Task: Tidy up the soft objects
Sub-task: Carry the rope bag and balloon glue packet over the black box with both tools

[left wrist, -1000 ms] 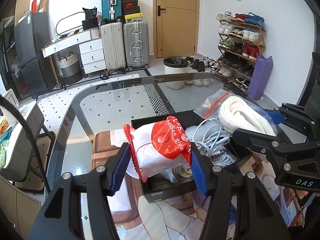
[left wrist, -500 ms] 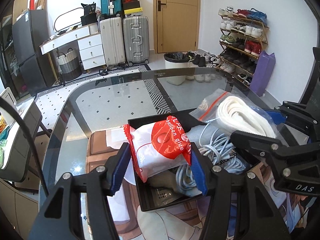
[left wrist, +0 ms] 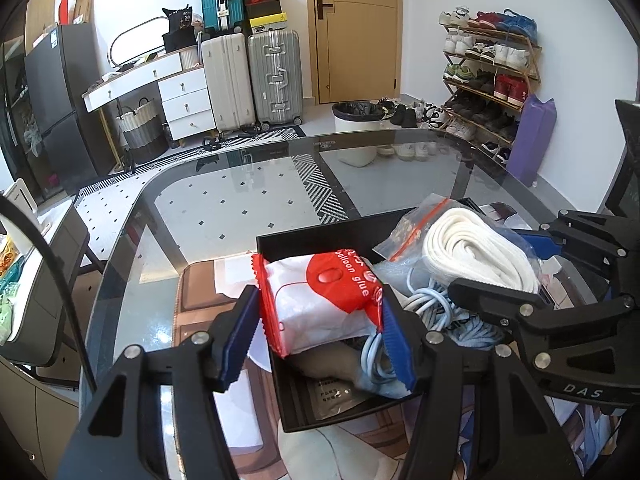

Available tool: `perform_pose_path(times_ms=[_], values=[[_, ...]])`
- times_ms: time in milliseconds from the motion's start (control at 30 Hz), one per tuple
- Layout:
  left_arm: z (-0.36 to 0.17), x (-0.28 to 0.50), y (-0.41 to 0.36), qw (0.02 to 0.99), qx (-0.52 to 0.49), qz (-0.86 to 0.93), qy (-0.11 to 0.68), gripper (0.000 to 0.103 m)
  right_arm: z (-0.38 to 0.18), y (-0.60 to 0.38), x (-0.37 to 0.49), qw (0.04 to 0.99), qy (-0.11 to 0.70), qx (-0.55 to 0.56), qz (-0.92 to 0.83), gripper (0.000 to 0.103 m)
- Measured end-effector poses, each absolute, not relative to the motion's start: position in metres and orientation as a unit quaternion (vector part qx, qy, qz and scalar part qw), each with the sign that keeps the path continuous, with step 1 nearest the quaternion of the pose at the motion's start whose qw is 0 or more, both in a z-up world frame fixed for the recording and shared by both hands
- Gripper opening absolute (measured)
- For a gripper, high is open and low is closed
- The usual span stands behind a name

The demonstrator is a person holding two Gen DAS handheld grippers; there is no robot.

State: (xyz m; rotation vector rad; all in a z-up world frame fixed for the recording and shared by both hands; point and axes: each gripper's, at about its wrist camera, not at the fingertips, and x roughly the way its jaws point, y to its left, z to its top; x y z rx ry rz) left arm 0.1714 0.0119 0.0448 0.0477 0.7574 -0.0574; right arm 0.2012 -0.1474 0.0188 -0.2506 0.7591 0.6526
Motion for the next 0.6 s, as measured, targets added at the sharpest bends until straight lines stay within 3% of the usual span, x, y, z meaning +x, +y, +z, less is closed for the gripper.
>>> perform_pose_path(times_ms=[467,533,600], values=[[0.047,0.170,0.009,0.928,0.028,-0.029,0.371,0.062,0.012,-0.148,0.208,0.871,0.366,-0.119,0.307,0.050],[0.047,0.170,0.010,0.927,0.021,-0.029,0.373,0.064,0.014,-0.148,0.204,0.874,0.360,-0.123,0.302,0.054],[0.049,0.169,0.009,0.927,0.023,-0.031,0.372,0.070,0.018,-0.148,0.199,0.877,0.352,-0.122,0.304,0.073]])
